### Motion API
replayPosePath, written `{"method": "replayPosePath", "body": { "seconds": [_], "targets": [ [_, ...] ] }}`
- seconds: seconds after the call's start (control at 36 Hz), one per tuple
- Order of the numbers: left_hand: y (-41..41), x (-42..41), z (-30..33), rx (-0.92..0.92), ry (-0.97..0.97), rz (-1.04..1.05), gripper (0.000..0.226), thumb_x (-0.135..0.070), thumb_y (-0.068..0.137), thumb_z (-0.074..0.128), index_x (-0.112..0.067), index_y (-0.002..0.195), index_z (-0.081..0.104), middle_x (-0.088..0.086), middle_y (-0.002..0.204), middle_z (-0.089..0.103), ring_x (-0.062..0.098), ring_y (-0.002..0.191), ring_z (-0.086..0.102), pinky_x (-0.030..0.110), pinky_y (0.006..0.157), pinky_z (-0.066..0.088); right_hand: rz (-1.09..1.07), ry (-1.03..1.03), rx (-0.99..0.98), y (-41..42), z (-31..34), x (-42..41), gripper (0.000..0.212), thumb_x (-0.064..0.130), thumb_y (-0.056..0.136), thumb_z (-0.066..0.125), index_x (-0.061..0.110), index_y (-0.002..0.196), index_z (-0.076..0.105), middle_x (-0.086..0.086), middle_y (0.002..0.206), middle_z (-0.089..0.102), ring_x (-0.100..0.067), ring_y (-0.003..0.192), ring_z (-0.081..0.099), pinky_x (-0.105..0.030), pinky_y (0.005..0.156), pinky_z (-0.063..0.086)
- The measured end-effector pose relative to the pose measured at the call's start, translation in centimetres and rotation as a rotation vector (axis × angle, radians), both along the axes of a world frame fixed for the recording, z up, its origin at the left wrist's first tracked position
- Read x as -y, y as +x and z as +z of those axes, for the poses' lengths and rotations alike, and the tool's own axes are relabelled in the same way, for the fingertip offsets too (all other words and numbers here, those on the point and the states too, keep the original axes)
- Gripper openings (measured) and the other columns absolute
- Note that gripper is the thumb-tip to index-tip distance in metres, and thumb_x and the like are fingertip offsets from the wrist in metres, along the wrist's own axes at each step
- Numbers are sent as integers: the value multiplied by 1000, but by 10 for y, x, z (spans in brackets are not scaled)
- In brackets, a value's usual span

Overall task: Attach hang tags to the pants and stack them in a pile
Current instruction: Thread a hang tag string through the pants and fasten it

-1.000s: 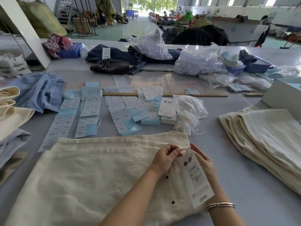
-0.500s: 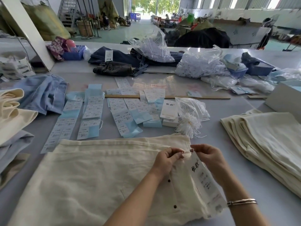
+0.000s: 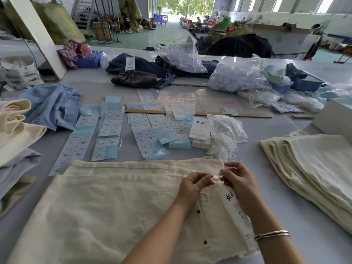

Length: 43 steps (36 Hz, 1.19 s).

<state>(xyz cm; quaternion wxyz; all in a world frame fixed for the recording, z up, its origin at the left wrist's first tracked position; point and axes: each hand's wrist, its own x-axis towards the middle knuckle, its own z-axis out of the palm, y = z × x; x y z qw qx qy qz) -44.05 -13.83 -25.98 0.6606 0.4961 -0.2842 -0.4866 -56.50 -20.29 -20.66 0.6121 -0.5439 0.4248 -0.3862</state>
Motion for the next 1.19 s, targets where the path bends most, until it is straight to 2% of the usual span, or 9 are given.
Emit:
{"method": "replayPosePath", "body": {
  "seconds": [0.08,0.22,0.53,0.81,0.92,1.03,1.19],
  "targets": [
    [0,0,0,23,5,6,11,-3,89,63,-7,81,69,0,71,72,7,68,67,19,71,52,-36,79,73,6,-14,-9,15,-2,85,62,10,93,56,-4,65,65,-9,53,57,-17,48,45],
    [1,-2,0,10,1,-30,13,-4,89,63,-10,78,68,-1,72,72,7,71,66,19,75,52,-64,14,74,10,-18,-12,16,0,83,66,10,91,57,-10,74,65,-7,57,60,-16,54,48],
    [2,-4,1,8,5,-30,8,-6,89,63,-5,83,68,1,74,71,7,71,65,19,73,52,-25,-22,54,10,-21,-9,18,-2,84,66,13,90,57,-4,69,67,-10,60,63,-18,54,50],
    [2,-4,1,-11,1,-14,7,-5,90,62,-1,87,67,3,74,71,8,70,66,20,73,53,-18,-61,32,11,-23,-9,20,-2,83,67,13,91,57,-12,77,65,-22,72,61,-33,69,49],
    [2,-4,0,17,-2,-23,7,-5,90,63,-1,86,68,2,74,71,8,71,66,20,74,53,-1,-114,-16,9,-22,-8,20,-1,83,68,14,91,57,-11,77,65,-18,70,61,-28,65,50],
    [2,-3,1,23,2,-41,9,-6,88,64,-6,80,68,-1,71,71,5,68,65,16,69,51,13,-195,-94,9,-20,-4,22,0,82,69,18,89,58,2,64,63,-3,53,55,-13,48,42],
    [2,-3,0,42,-10,-34,8,-6,89,64,-6,82,68,2,75,70,8,72,65,19,73,51,7,-117,-8,9,-21,-3,22,-3,82,67,15,90,57,-4,69,66,-11,62,61,-22,57,50]
  ]
}}
